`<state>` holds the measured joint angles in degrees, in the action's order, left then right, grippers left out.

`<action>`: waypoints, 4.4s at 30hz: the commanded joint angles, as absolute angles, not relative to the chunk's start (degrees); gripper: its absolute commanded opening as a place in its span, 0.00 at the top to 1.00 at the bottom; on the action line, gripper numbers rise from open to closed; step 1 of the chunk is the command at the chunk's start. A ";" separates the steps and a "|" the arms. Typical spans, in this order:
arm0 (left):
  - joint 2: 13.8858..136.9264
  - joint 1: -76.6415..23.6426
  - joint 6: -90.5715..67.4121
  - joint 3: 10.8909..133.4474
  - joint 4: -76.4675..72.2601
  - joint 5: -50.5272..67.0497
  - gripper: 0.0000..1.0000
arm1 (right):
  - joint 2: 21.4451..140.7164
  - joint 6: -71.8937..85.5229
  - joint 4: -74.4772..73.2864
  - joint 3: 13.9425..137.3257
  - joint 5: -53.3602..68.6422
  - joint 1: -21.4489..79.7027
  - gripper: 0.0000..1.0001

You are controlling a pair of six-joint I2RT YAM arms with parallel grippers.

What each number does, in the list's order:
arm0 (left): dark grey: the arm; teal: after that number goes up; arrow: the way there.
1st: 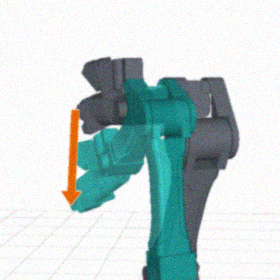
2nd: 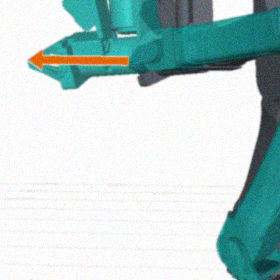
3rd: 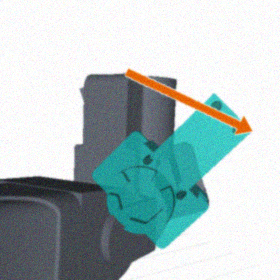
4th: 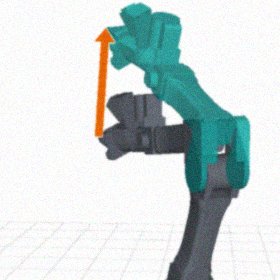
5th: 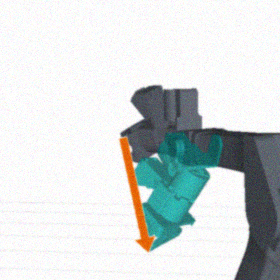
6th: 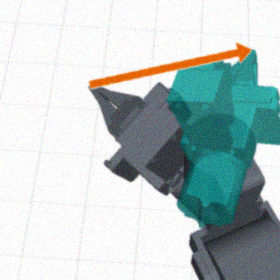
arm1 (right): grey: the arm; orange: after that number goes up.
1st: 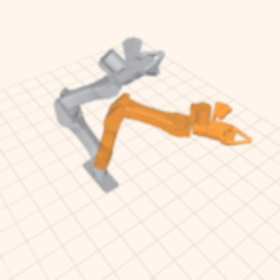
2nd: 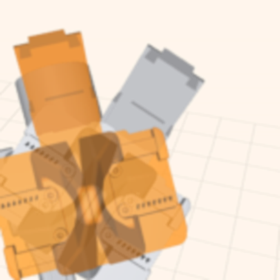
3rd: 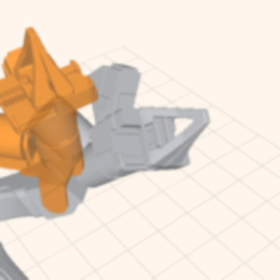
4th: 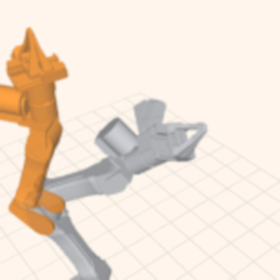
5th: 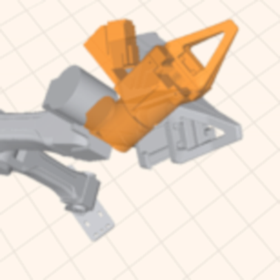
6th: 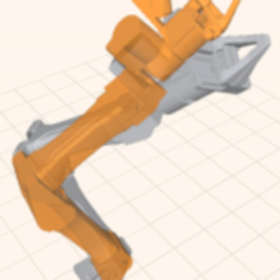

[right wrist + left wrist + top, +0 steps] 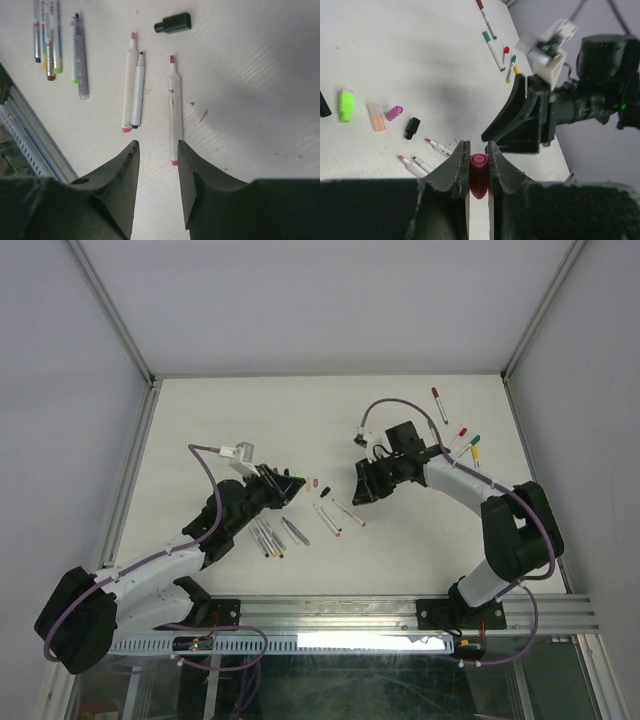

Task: Open the pen caps
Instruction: Place the pen at the center of the board, then place the pen cap at the center of the board, then pick up the pen from the center of the board.

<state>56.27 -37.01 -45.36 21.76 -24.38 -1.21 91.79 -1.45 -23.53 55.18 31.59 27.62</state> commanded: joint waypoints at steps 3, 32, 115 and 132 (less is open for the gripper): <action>62.09 -45.43 -42.45 28.98 -24.02 -13.61 1.00 | 84.55 -18.62 -32.32 61.32 47.07 18.69 0.62; 104.93 -57.11 -43.41 68.56 7.14 -29.75 1.00 | 78.74 -20.04 -32.21 59.85 43.22 2.90 0.62; 62.21 -51.12 -22.61 33.08 -16.58 -13.59 0.01 | 78.13 -22.16 -32.15 63.34 44.45 -4.48 0.56; 52.19 -50.63 -23.61 23.92 -20.48 -13.16 0.01 | 86.89 -24.54 -26.38 74.85 38.89 -4.47 0.02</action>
<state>54.22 -51.27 -24.34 24.95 -16.19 -14.37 82.63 -24.56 -28.82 70.52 40.38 -4.05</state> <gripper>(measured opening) 0.990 0.991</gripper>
